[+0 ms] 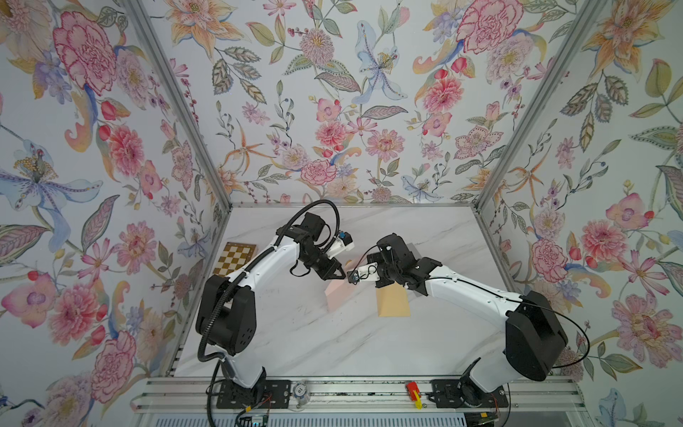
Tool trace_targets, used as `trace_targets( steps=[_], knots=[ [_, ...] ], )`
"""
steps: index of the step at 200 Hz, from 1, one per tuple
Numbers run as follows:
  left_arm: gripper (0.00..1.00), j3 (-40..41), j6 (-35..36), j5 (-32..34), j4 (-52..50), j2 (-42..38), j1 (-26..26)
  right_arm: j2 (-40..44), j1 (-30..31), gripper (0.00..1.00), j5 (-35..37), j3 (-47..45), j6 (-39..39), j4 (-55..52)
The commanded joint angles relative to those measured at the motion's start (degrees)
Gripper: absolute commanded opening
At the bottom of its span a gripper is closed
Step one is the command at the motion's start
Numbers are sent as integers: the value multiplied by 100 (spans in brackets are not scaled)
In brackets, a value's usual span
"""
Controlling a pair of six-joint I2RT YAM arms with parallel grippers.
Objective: Fold the letter paper in half and place it into the envelope
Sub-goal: Place the letter paper in the envelope.
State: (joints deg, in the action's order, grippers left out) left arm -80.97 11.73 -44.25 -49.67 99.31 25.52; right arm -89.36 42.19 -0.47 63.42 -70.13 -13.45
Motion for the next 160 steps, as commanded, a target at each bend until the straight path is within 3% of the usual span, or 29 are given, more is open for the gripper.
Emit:
trace_targets(
  steps=[1,50,109,160],
  knots=[
    [0,133,-245,179,269,-194,43,142,52,0,-3,-2,-32,-290],
    [0,311,-583,338,693,-203,46,257,198,0,-102,-119,4,-311],
    [0,266,-469,338,421,-359,42,86,283,0,-49,-99,-50,-188],
    [0,345,-470,349,362,-482,78,-21,273,0,471,-84,-38,-1]
  ],
)
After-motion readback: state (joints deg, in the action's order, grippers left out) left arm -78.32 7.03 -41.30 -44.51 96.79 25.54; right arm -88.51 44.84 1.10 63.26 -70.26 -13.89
